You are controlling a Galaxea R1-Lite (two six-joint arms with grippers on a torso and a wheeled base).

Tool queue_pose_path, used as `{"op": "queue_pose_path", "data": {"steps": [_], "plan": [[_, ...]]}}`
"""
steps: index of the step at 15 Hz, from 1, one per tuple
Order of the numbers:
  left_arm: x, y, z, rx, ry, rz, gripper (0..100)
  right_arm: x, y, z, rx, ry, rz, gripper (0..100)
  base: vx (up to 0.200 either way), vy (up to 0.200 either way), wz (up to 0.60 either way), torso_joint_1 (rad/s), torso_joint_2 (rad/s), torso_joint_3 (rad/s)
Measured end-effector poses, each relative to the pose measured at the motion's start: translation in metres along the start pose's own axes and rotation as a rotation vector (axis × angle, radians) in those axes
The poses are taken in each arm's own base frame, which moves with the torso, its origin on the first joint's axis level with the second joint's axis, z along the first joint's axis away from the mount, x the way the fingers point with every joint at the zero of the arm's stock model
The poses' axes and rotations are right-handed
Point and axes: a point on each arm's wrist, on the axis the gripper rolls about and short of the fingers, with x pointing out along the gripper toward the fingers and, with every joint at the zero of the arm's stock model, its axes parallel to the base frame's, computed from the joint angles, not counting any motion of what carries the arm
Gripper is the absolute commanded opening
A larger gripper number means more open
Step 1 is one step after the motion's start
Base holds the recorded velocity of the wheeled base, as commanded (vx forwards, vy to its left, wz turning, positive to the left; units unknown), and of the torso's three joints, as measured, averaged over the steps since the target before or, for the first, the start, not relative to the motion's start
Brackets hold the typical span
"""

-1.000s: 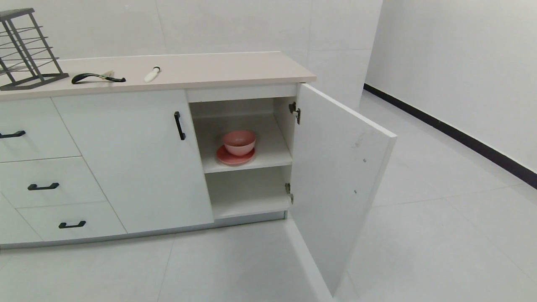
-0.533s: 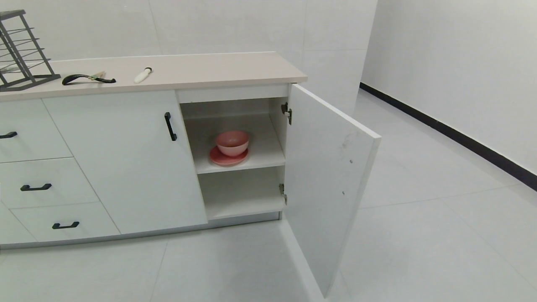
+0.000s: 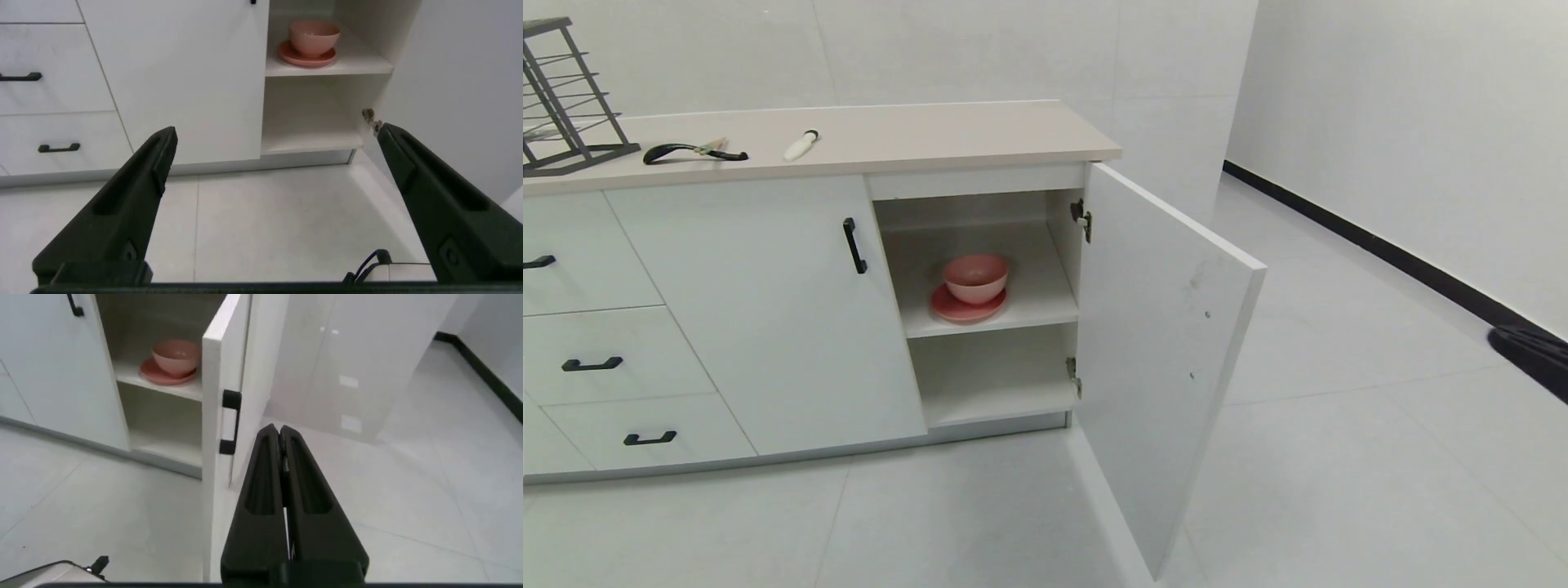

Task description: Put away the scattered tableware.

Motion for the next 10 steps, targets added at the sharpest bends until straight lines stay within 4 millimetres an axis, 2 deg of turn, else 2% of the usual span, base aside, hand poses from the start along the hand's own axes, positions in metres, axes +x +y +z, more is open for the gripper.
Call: {"op": "queue_pose_path", "data": {"steps": [2, 4, 10], "plan": [[0.0, 0.0, 0.0, 0.0, 0.0, 0.001, 100, 0.037, -0.007, -0.007, -0.003, 0.03, 0.033, 0, 0.0, 0.0, 0.0, 0.0, 0.0, 0.0], [0.0, 0.0, 0.0, -0.001, 0.0, 0.001, 100, 0.062, -0.01, -0.017, 0.009, 0.086, 0.066, 0, 0.0, 0.0, 0.0, 0.0, 0.0, 0.0], [0.0, 0.0, 0.0, 0.008, 0.0, 0.0, 100, 0.116, -0.009, -0.034, 0.006, 0.102, 0.12, 0, 0.0, 0.0, 0.0, 0.0, 0.0, 0.0]]}}
